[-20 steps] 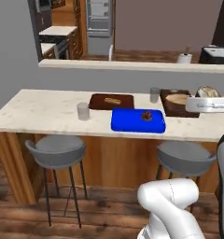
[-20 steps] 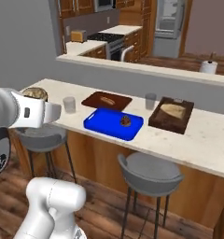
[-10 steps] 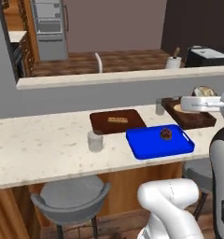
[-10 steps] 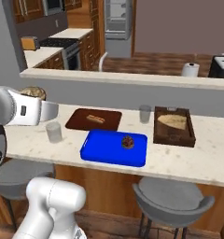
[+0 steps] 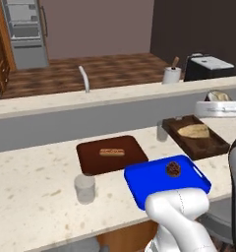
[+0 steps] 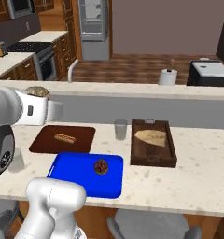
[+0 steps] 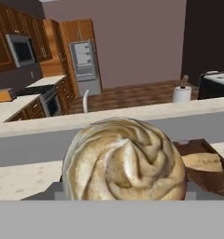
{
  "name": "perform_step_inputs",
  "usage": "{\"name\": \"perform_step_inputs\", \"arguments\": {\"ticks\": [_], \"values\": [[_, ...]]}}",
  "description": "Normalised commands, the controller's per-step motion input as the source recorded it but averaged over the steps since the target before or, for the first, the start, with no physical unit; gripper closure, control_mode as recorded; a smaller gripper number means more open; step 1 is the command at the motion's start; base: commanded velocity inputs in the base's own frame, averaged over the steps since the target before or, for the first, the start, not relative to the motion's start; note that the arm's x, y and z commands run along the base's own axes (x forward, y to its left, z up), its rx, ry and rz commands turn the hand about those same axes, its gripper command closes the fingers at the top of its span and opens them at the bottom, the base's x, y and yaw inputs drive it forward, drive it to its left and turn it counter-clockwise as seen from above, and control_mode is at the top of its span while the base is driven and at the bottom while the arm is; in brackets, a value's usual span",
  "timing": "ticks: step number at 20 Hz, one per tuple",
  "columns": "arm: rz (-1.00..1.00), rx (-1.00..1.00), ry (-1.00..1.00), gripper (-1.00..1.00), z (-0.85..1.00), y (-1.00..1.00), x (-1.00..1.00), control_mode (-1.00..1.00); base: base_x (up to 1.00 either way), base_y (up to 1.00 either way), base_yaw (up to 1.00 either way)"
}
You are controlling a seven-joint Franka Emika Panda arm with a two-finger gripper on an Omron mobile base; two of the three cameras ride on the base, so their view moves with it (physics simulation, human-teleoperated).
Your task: Take the cupcake and cake from the fridge and place them on the empty tray on the dining counter.
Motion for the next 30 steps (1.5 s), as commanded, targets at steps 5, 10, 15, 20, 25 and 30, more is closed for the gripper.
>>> {"name": "perform_step_inputs", "arguments": {"ticks": [5,10,15,20,25,30], "values": [[-0.18,0.02,0.22,1.0,-0.18,-0.05,0.6,-1.0,0.4,-0.02,-0.17],[-0.05,0.04,0.48,1.0,-0.48,0.09,0.83,-1.0,0.0,0.0,0.0],[0.03,0.01,0.23,1.0,-0.63,0.12,0.28,-1.0,0.0,0.0,0.0],[0.05,-0.03,-0.12,1.0,-0.93,0.27,0.0,-1.0,0.0,0.0,0.0],[0.07,-0.01,-0.17,1.0,-0.94,0.28,0.0,-1.0,0.0,0.0,0.0],[0.03,0.0,0.06,1.0,-0.54,0.03,0.27,-1.0,0.0,0.0,0.0]]}}
